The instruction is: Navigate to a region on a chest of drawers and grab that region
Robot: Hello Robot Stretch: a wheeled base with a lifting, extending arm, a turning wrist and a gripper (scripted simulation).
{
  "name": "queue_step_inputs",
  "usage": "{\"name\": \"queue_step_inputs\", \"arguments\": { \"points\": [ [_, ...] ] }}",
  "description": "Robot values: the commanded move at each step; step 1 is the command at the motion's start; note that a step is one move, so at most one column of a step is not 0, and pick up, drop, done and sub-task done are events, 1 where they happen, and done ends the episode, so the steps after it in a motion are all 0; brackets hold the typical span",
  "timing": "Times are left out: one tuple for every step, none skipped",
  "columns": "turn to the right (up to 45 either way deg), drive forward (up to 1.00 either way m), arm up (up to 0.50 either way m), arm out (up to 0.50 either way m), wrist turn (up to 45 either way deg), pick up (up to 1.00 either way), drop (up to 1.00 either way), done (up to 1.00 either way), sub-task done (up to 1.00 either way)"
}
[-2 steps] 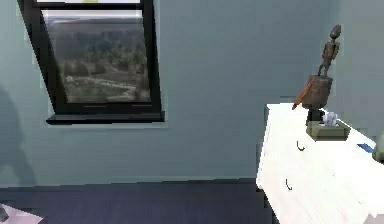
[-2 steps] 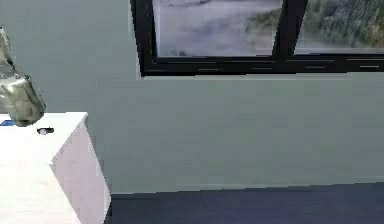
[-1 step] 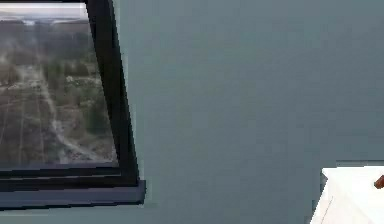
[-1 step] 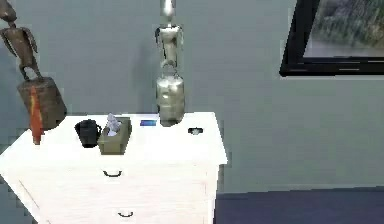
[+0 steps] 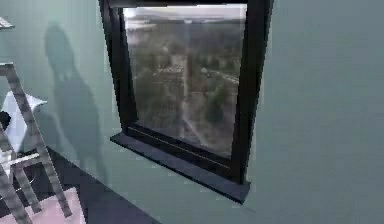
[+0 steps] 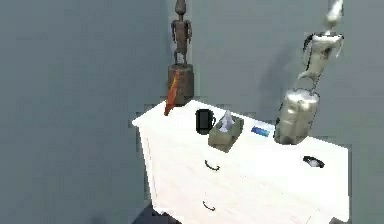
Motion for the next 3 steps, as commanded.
{"name": "queue_step_inputs", "arguments": {
  "points": [
    [45.0, 0.0, 0.0, 0.0, 0.0, 0.0, 0.0, 0.0, 0.0],
    [39.0, 0.0, 0.0, 0.0, 0.0, 0.0, 0.0, 0.0, 0.0],
    [0.0, 0.5, 0.0, 0.0, 0.0, 0.0, 0.0, 0.0, 0.0]
  ]
}}
